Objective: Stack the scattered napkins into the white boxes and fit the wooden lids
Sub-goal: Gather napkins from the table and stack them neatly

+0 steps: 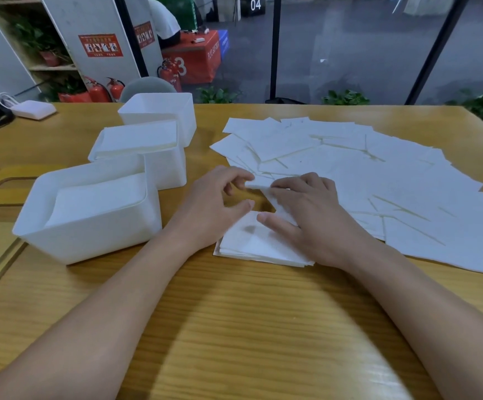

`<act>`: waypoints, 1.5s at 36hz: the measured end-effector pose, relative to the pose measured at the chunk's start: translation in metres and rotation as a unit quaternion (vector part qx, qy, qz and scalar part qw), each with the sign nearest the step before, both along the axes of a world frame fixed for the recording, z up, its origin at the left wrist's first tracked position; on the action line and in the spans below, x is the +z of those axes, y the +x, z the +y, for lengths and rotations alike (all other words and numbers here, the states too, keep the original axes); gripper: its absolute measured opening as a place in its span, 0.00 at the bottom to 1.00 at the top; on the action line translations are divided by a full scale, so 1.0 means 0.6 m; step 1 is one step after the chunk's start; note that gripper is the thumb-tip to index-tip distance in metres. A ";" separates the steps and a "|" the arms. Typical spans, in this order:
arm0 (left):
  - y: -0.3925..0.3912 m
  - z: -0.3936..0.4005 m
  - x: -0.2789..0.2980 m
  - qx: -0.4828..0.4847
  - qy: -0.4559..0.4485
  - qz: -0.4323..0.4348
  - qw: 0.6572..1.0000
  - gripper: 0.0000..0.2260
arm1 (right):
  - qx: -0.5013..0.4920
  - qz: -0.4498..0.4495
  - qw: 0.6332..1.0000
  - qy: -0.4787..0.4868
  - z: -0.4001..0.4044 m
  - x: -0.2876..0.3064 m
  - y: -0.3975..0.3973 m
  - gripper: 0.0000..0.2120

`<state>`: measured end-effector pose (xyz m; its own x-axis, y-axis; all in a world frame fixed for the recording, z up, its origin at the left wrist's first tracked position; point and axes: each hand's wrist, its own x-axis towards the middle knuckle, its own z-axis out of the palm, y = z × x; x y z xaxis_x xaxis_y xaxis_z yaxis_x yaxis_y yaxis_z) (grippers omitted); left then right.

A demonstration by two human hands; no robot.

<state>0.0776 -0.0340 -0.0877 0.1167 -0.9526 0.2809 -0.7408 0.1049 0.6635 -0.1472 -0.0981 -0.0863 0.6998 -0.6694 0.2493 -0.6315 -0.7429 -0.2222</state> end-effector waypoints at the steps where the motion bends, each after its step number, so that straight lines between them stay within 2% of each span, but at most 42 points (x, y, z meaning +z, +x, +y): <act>1: 0.001 0.000 0.001 0.003 -0.009 -0.005 1.000 0.20 | 0.017 -0.015 1.000 0.005 0.003 0.002 0.000 0.33; 4: 0.003 -0.002 0.002 0.009 -0.012 -0.034 0.999 0.21 | 0.056 -0.062 0.996 0.032 0.010 0.004 0.002 0.30; 8: 0.004 -0.004 -0.002 0.000 -0.041 -0.064 0.997 0.07 | 0.075 -0.111 0.990 0.047 0.011 0.006 0.003 0.23; 10: 0.007 -0.004 -0.003 0.007 -0.063 -0.063 0.996 0.06 | 0.069 -0.136 0.987 0.040 0.009 0.002 0.001 0.21; 16: 0.007 0.003 0.015 0.018 -0.107 0.046 0.993 0.06 | -0.008 -0.186 0.982 0.042 -0.009 -0.006 -0.007 0.30; 18: 0.001 0.006 0.022 0.005 -0.126 0.074 0.989 0.05 | -0.022 -0.197 0.980 0.000 -0.015 -0.009 -0.006 0.26; 22: -0.001 0.008 0.026 0.009 -0.150 0.107 0.983 0.05 | -0.016 -0.242 0.969 -0.047 -0.011 -0.003 -0.007 0.09; 24: -0.001 0.008 0.026 0.007 -0.143 0.128 0.981 0.05 | -0.025 -0.274 0.961 -0.019 -0.003 0.006 -0.009 0.07; 29: -0.005 0.012 0.030 -0.026 -0.084 0.156 0.984 0.05 | -0.033 -0.349 0.926 0.139 0.013 0.024 -0.026 0.10; 34: 0.001 0.016 0.038 -0.079 0.028 0.134 0.987 0.09 | -0.044 -0.302 0.927 0.217 0.005 0.027 -0.050 0.09; 38: 0.007 0.016 0.038 -0.087 0.098 0.075 0.988 0.13 | -0.043 -0.210 0.949 0.233 0.003 0.024 -0.055 0.08; 41: 0.010 0.017 0.036 -0.080 0.116 0.051 0.989 0.14 | -0.049 -0.166 0.956 0.236 0.006 0.019 -0.054 0.10; 49: 0.011 0.018 0.028 -0.061 0.111 -0.019 0.992 0.13 | -0.063 -0.119 0.981 0.142 0.010 0.015 -0.051 0.10; 51: 0.013 0.017 0.028 -0.054 0.108 -0.021 0.992 0.13 | -0.056 -0.102 0.989 0.092 0.009 0.013 -0.047 0.15; 54: 0.018 0.015 0.028 -0.052 0.099 -0.025 0.993 0.09 | -0.043 -0.084 0.993 0.071 0.011 0.011 -0.032 0.25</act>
<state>0.0885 -0.0250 -0.0711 0.0046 -0.9959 0.0899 -0.7657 0.0543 0.6409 -0.1665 -0.0917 -0.0795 0.5951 -0.7613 0.2576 -0.6357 -0.6420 -0.4286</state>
